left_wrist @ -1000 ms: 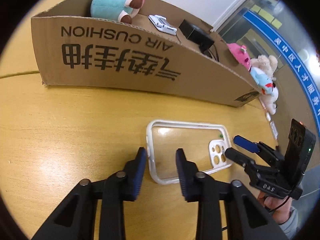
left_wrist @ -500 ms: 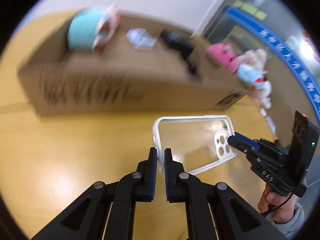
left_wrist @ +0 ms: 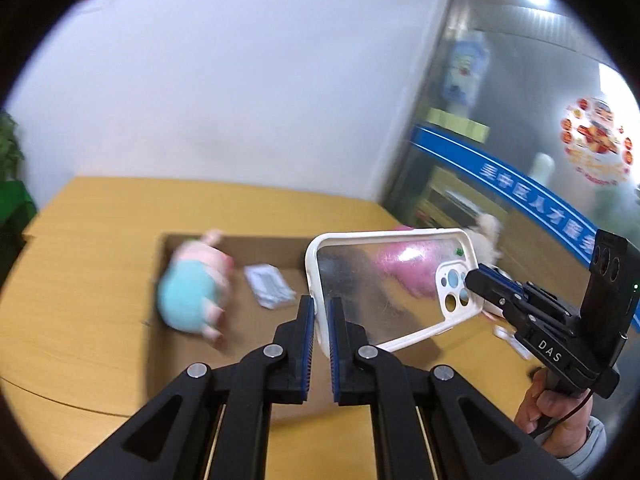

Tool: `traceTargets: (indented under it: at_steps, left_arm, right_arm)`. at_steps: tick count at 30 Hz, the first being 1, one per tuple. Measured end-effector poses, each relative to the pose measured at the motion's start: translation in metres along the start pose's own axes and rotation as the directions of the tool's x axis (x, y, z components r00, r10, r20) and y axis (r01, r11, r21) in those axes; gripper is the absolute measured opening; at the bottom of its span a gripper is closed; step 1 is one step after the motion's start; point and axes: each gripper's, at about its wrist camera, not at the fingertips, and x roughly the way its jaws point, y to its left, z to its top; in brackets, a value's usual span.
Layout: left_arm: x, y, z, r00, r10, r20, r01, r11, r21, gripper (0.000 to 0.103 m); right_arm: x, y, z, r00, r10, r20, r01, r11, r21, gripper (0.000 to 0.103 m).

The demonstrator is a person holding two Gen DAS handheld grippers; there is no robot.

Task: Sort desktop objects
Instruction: 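Lift the phone case with both grippers and carry it over the box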

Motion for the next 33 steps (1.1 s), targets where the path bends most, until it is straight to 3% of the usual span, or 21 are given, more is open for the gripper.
traceTargets:
  at_steps: [3, 7, 11, 13, 18, 25, 29, 31, 33]
  left_arm:
    - [0.009, 0.035, 0.012, 0.997, 0.069, -0.036, -0.070, 0.997, -0.040, 0.006]
    - [0.044, 0.077, 0.012, 0.978, 0.161, -0.136, -0.171, 0.983, -0.068, 0.006]
    - [0.090, 0.104, -0.004, 0.951, 0.172, -0.259, -0.198, 0.977, -0.080, 0.006]
    - [0.115, 0.112, -0.018, 0.927, 0.188, -0.325, -0.216, 0.975, -0.055, 0.006]
    - [0.154, 0.117, -0.047, 0.860, 0.245, -0.448, -0.271, 0.963, 0.006, 0.006]
    - [0.189, 0.126, -0.069, 0.724, 0.395, -0.565, -0.397, 0.909, 0.126, 0.006]
    - [0.194, 0.118, -0.074, 0.669, 0.463, -0.581, -0.428, 0.880, 0.208, 0.006]
    - [0.196, 0.116, -0.077, 0.650, 0.485, -0.585, -0.437, 0.869, 0.234, 0.006]
    - [0.197, 0.115, -0.079, 0.639, 0.498, -0.586, -0.442, 0.861, 0.250, 0.006]
  right_arm:
    - [0.033, 0.015, 0.010, 0.997, 0.071, -0.018, -0.071, 0.997, -0.003, 0.009]
    - [0.099, 0.034, -0.001, 0.983, 0.148, -0.106, -0.143, 0.988, 0.053, 0.010]
    - [0.155, 0.035, -0.025, 0.963, 0.177, -0.203, -0.153, 0.980, 0.128, 0.010]
    - [0.176, 0.033, -0.040, 0.953, 0.160, -0.256, -0.128, 0.982, 0.136, 0.010]
    - [0.212, 0.019, -0.090, 0.901, 0.175, -0.396, -0.104, 0.975, 0.194, 0.010]
    - [0.247, 0.027, -0.120, 0.808, 0.230, -0.543, -0.097, 0.960, 0.262, 0.010]
    - [0.262, 0.036, -0.134, 0.754, 0.244, -0.609, -0.090, 0.958, 0.273, 0.010]
    - [0.265, 0.036, -0.139, 0.738, 0.251, -0.626, -0.085, 0.955, 0.283, 0.010]
    - [0.262, 0.035, -0.139, 0.738, 0.264, -0.620, -0.086, 0.949, 0.302, 0.010]
